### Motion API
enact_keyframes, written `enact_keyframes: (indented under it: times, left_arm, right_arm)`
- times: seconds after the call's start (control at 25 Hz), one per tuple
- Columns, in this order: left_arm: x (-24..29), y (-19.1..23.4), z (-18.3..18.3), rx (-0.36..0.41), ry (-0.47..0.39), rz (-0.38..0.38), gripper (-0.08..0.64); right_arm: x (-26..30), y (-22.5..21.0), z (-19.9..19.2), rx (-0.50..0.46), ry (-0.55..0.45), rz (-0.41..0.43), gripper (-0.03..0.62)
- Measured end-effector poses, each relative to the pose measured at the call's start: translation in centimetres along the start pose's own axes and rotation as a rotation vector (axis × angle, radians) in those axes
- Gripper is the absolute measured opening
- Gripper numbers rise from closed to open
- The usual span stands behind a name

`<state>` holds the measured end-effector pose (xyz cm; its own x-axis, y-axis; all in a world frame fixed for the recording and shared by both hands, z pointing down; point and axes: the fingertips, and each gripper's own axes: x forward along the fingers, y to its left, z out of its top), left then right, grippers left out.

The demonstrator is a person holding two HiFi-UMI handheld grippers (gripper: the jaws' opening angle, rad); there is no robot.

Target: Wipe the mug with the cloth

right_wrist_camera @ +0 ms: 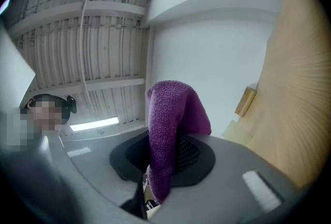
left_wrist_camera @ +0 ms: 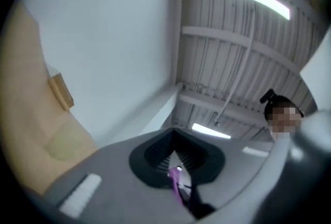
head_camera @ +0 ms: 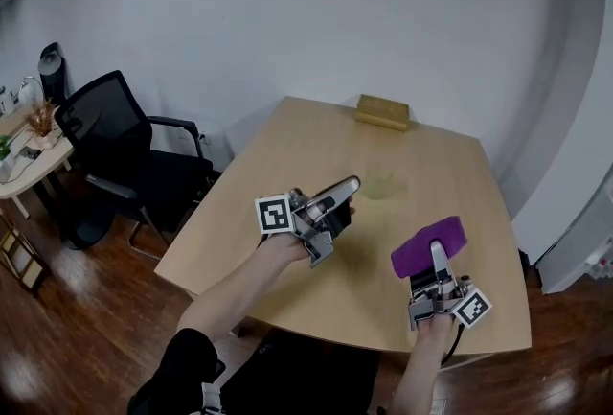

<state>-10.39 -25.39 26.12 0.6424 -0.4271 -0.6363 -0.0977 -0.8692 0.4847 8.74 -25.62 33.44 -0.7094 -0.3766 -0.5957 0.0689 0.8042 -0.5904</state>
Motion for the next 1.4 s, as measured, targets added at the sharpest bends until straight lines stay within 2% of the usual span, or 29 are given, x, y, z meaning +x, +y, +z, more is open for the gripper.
enact_keyframes:
  times: [0.08, 0.16, 0.24, 0.36, 0.56, 0.64, 0.88, 1.2, 1.4]
  left_arm:
    - [-2.0, -3.4, 0.0, -0.051, -0.12, -0.052, 0.02]
    - [-3.5, -6.6, -0.9, -0.072, -0.187, -0.097, 0.017]
    - [-4.4, -10.0, -2.9, -0.07, -0.192, -0.145, 0.014]
    - [-5.1, -14.7, -6.4, -0.06, -0.129, -0.228, 0.015]
    - [-5.9, -18.6, -7.5, -0.059, -0.14, -0.28, 0.014]
    - [-6.7, -20.1, -8.3, -0.057, -0.148, -0.279, 0.014]
    - [-8.8, -23.0, -11.0, -0.031, -0.143, -0.208, 0.011]
    - [-10.5, -28.5, -14.7, 0.04, -0.091, -0.161, 0.011]
    - [-11.9, -31.3, -16.2, 0.068, -0.092, -0.115, 0.011]
  right_arm:
    - [0.3, 2.4, -0.5, -0.006, 0.015, 0.036, 0.056]
    - [0.2, 4.8, -0.9, -0.002, 0.033, 0.079, 0.056]
    - [-0.3, 7.2, -1.4, 0.005, 0.056, 0.115, 0.057]
    - [-1.5, 10.7, -2.1, 0.026, 0.072, 0.157, 0.057]
    - [-3.2, 14.7, -2.6, 0.043, 0.101, 0.172, 0.057]
    - [-4.5, 15.9, -3.5, 0.06, 0.109, 0.165, 0.057]
    - [-8.1, 18.6, -5.3, 0.127, 0.1, 0.155, 0.057]
    - [-10.7, 24.4, -7.8, 0.157, 0.108, 0.239, 0.057]
    - [-11.7, 27.6, -9.7, 0.187, 0.144, 0.268, 0.057]
